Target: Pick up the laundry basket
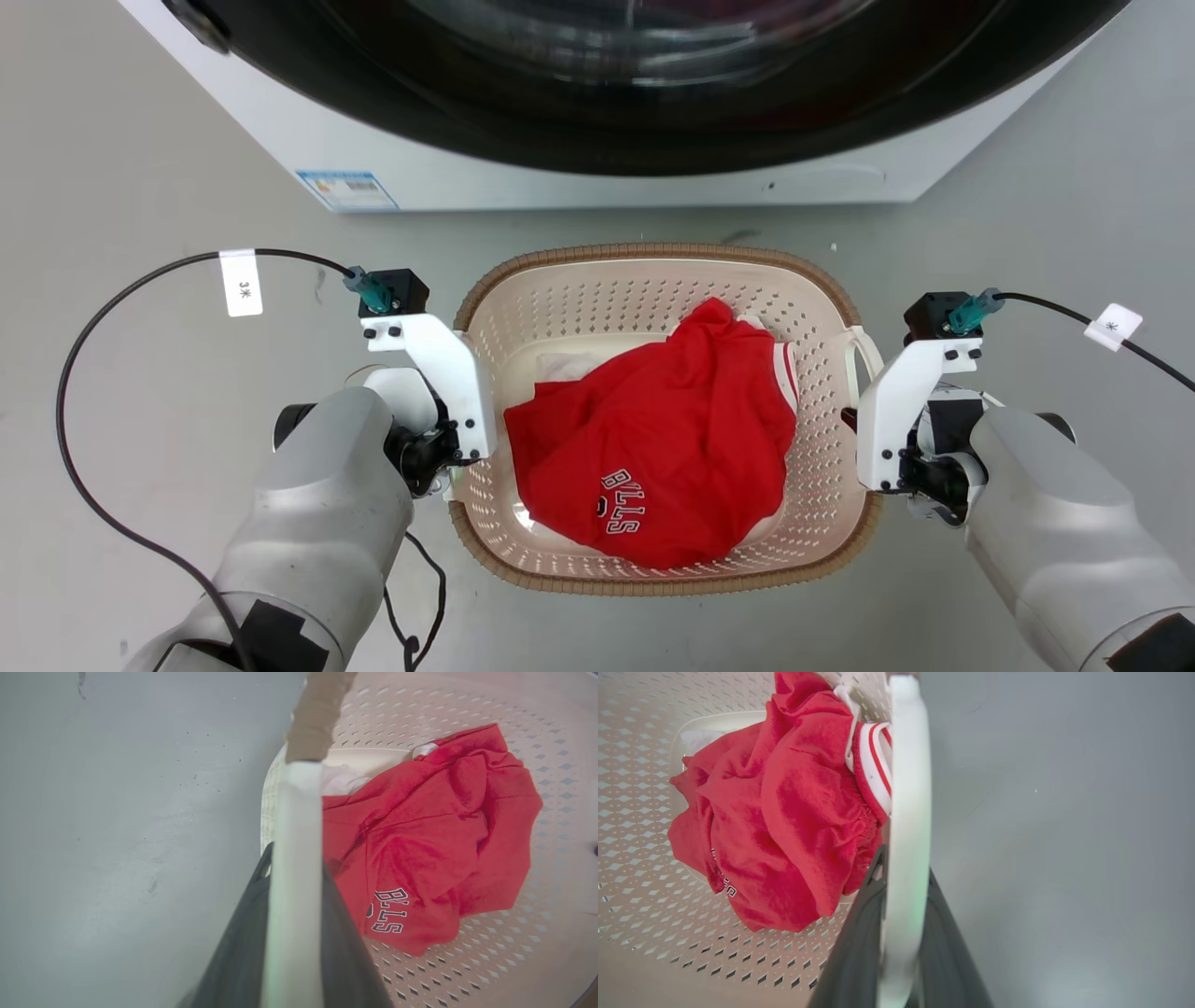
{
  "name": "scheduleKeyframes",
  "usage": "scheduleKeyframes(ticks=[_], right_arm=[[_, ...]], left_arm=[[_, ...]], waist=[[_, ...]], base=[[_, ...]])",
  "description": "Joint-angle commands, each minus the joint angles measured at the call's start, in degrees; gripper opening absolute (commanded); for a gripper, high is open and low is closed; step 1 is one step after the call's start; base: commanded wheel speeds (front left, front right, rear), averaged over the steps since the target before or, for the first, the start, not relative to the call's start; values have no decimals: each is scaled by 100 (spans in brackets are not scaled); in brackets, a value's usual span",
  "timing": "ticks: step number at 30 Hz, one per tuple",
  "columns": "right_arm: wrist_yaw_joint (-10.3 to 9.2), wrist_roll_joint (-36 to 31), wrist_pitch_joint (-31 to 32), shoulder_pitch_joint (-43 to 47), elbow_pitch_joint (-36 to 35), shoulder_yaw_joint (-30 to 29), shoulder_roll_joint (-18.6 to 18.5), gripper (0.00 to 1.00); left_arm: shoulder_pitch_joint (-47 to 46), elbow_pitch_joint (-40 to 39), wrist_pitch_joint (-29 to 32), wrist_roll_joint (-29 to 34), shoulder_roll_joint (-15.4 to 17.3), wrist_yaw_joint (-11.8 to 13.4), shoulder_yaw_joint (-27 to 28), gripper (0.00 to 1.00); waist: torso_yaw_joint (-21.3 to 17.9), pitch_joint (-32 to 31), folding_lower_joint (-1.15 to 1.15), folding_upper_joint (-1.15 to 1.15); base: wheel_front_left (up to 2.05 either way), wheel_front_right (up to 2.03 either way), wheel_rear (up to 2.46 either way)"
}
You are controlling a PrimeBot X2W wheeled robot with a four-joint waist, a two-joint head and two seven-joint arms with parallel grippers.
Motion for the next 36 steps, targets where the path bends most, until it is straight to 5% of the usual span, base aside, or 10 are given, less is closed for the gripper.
scheduleKeyframes(ticks=[1, 36], right_arm=[[23, 42, 66, -32, -11, 67, 17, 0], [23, 715, 1420, 553, 421, 444, 139, 0]], left_arm=[[29, -74, 100, -81, -97, -59, -56, 0], [880, 43, 1155, -779, -191, -66, -675, 0]], waist=[[17, -386, 1, 0], [135, -2622, 1, 0]], base=[[0, 0, 0], [0, 0, 0]])
